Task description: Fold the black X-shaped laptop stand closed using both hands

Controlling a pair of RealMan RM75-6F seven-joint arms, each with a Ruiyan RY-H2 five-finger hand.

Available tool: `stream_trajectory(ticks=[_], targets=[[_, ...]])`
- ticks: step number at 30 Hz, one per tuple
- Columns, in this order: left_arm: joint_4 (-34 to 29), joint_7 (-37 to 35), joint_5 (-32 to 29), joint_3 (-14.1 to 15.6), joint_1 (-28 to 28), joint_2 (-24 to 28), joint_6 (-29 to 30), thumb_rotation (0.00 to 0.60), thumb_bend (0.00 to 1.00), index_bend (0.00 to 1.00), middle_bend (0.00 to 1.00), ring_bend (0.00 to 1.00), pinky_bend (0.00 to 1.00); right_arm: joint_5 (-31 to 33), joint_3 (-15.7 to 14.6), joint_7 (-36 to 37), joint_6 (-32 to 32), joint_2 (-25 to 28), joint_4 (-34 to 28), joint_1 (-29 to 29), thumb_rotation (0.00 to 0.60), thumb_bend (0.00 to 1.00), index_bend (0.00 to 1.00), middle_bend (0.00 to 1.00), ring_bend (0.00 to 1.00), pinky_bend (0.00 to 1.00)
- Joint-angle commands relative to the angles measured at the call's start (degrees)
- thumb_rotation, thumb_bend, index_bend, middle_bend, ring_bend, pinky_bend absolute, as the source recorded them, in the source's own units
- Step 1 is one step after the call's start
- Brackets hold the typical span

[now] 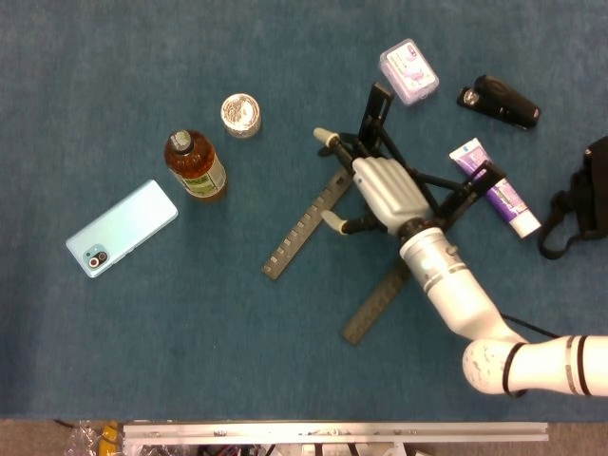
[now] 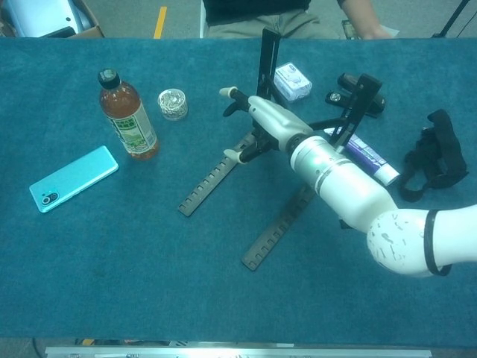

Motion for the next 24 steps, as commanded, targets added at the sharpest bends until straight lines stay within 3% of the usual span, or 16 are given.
stream_trajectory(ticks=[1, 9, 24], targets=[[0.04, -0.04, 0.07, -0.01, -0.06, -0.03, -0.06, 0.600, 0.28, 0.19, 0.17, 0.09, 0.14, 0.57, 0.07, -0.89, 0.60, 0.11, -0.21, -0.20, 0.600, 0.25, 0.04, 0.21, 0.00, 0.05], [-0.07, 0.12, 0.10, -0.06, 0.02, -0.06, 0.06, 0.600, 0.28, 0.19, 0.17, 0.09, 0.14, -2.38, -1.03, 2.94, -2.68, 3.74, -5.02, -1.49, 0.600, 0.26, 0.04, 0.21, 0.00, 0.05], [-0.82, 1.76, -0.33, -0.09, -0.39, -0.57, -0.92, 0.600, 0.28, 0.19, 0.17, 0.09, 0.14, -24.26, -11.13, 22.64, -5.85, 25.17, -20.71, -10.65, 0.600, 0.26, 0.04, 0.21, 0.00, 0.05]])
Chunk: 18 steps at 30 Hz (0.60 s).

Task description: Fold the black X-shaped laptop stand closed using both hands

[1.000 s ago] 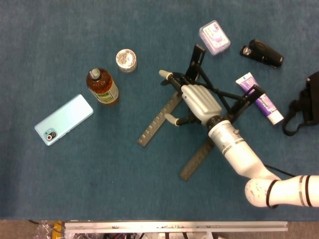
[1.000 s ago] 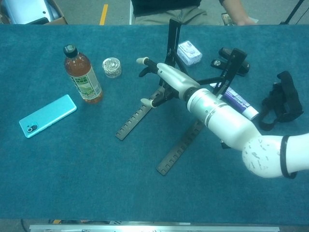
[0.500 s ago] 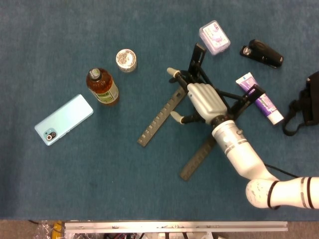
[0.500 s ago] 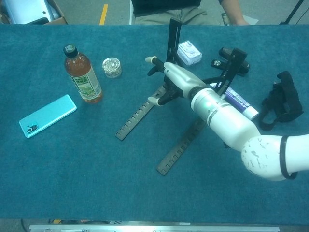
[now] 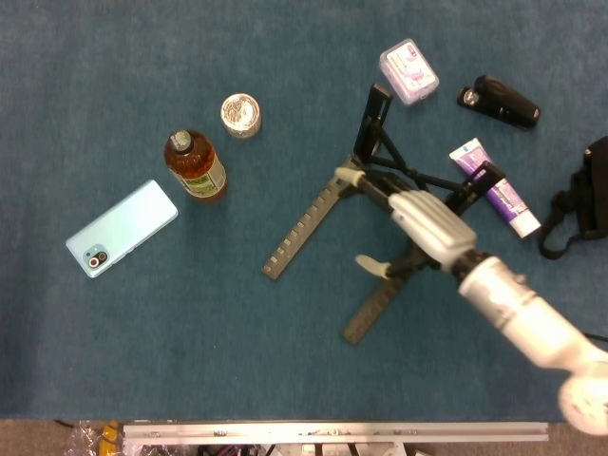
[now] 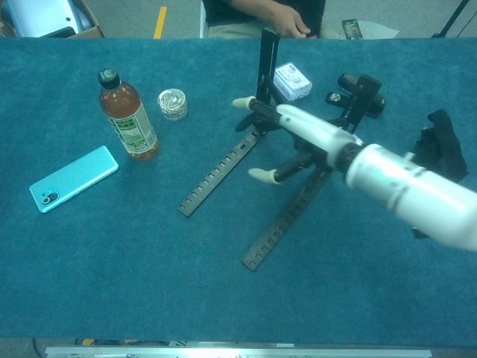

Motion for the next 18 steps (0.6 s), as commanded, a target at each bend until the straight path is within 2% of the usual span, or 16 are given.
stream_trajectory(ticks=[1, 6, 9, 18], targets=[[-0.22, 0.36, 0.07, -0.07, -0.21, -0.17, -0.18, 0.600, 0.28, 0.19, 0.17, 0.09, 0.14, -7.59, -3.89, 7.16, -0.23, 5.88, -3.41, -3.30, 0.600, 0.26, 0.04, 0.21, 0.00, 0.05], [-0.78, 1.30, 0.35, -0.08, -0.63, -0.48, -0.55, 0.600, 0.28, 0.19, 0.17, 0.09, 0.14, -15.14, -7.47, 14.96, 0.11, 10.88, -4.25, -5.00, 0.600, 0.26, 0.04, 0.21, 0.00, 0.05], [-1.03, 1.75, 0.67, 0.00, -0.76, -0.66, -0.60, 0.600, 0.28, 0.19, 0.17, 0.09, 0.14, -18.26, -9.17, 17.28, 0.33, 12.62, -3.61, -5.37, 0.600, 0.25, 0.04, 0.21, 0.00, 0.05], [-1.54, 2.51, 0.75, 0.08, -0.76, -0.69, -0.47, 0.600, 0.28, 0.19, 0.16, 0.09, 0.14, -19.43, -10.29, 20.26, 0.30, 13.26, 0.85, -5.51, 0.600, 0.25, 0.04, 0.21, 0.00, 0.05]])
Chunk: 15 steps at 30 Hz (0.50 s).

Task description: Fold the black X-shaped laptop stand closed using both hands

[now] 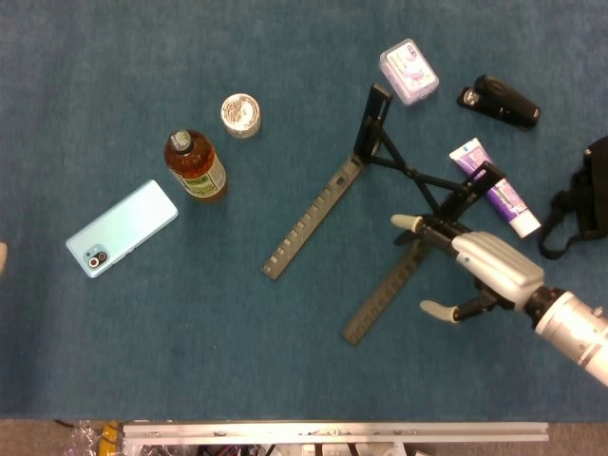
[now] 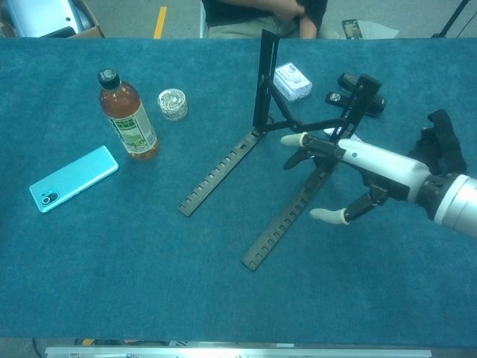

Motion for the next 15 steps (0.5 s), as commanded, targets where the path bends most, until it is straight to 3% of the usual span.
stream_trajectory(ticks=[1, 15], targets=[[0.03, 0.02, -0.07, 0.00, 0.06, 0.04, 0.07, 0.600, 0.28, 0.19, 0.16, 0.09, 0.14, 0.51, -0.11, 0.38, -0.02, -0.23, 1.77, -0.16, 0.600, 0.25, 0.04, 0.21, 0.00, 0.05], [0.37, -0.46, 0.05, 0.04, 0.04, -0.13, 0.13, 0.600, 0.28, 0.19, 0.16, 0.09, 0.14, 2.84, -0.21, -0.02, -0.96, -0.68, 4.89, -0.55, 0.600, 0.25, 0.04, 0.21, 0.00, 0.05]])
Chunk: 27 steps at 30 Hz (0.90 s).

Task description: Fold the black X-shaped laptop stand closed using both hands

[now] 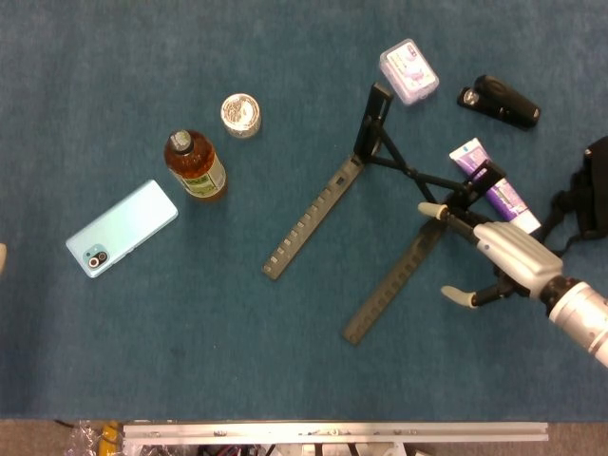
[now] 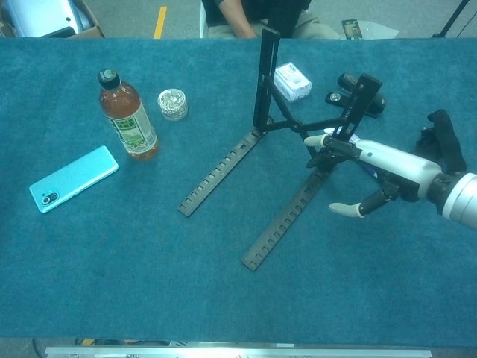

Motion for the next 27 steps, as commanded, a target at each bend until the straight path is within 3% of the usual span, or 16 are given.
stream_trajectory(ticks=[1, 16, 27], targets=[[0.02, -0.07, 0.08, 0.01, 0.01, -0.03, 0.07, 0.600, 0.28, 0.19, 0.16, 0.09, 0.14, -0.52, -0.16, 0.20, 0.22, 0.31, -0.60, -0.09, 0.600, 0.25, 0.04, 0.21, 0.00, 0.05], [0.09, -0.50, 0.32, 0.11, 0.28, 0.14, 0.53, 0.600, 0.28, 0.19, 0.16, 0.09, 0.14, -2.05, -0.54, 0.44, 0.07, -1.41, -0.27, 0.08, 0.600, 0.26, 0.04, 0.21, 0.00, 0.05], [0.32, -1.02, 0.53, 0.26, 0.48, 0.09, 0.75, 0.600, 0.28, 0.19, 0.16, 0.08, 0.14, 0.64, 0.32, -2.80, 1.20, -3.17, 1.61, -0.84, 0.600, 0.26, 0.04, 0.21, 0.00, 0.04]])
